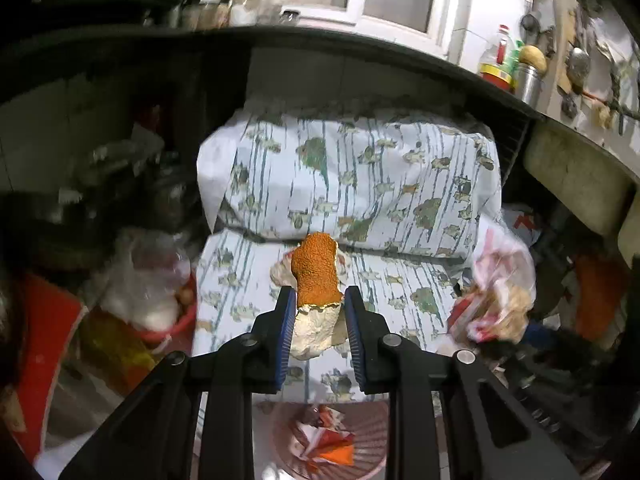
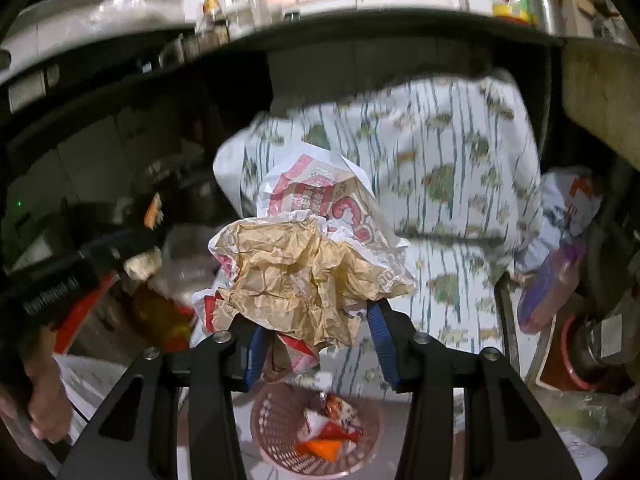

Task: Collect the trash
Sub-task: 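Carry the food piece and paper wrapper toward the pink basket, then open the right tool over the basket while the left tool releases the food piece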

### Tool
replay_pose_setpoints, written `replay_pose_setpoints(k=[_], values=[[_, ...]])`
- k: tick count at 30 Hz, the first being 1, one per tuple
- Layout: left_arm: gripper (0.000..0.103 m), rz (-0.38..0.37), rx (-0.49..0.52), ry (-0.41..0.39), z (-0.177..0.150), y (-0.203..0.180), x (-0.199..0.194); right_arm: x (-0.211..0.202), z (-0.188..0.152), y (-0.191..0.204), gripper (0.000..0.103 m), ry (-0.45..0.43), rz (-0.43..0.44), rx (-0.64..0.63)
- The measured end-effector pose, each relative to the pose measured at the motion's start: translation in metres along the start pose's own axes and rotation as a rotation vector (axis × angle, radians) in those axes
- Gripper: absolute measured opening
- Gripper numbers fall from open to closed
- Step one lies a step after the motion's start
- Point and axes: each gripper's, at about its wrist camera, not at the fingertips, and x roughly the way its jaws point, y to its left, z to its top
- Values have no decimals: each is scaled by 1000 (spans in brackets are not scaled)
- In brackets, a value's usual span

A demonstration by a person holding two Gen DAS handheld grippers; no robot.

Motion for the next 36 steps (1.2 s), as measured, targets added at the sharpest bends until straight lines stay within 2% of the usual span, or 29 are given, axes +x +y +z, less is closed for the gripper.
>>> replay_pose_setpoints(k=[3, 6, 9, 13, 17, 21, 24, 29, 33, 36], values=[[27, -1, 1, 21, -8, 4, 10, 22, -15, -3, 45, 71, -18, -13], [27, 12, 13, 54, -18, 5, 26, 52, -34, -7, 45, 186, 1, -16], [27, 30, 28, 144, -35, 9, 54, 81, -58, -11, 45, 312, -9, -3], [27, 50, 38, 209, -48, 20, 74, 113, -90, -21, 45, 472, -3, 20], [27, 37, 4, 259, -59, 29, 86, 135, -117, -21, 45, 589, 56, 55], [27, 40, 6, 314, -71, 28, 101, 153, -137, -16, 46, 666, 64, 63], [27, 30, 6, 331, -75, 24, 104, 159, -143, -16, 49, 691, 75, 96], [27, 29, 27, 329, -77, 18, 105, 153, -132, -20, 57, 645, 64, 135], [27, 24, 33, 325, -78, 17, 103, 142, -121, -27, 64, 620, 114, 195], [27, 16, 40, 341, -82, 16, 105, 134, -114, -33, 66, 601, 142, 234]])
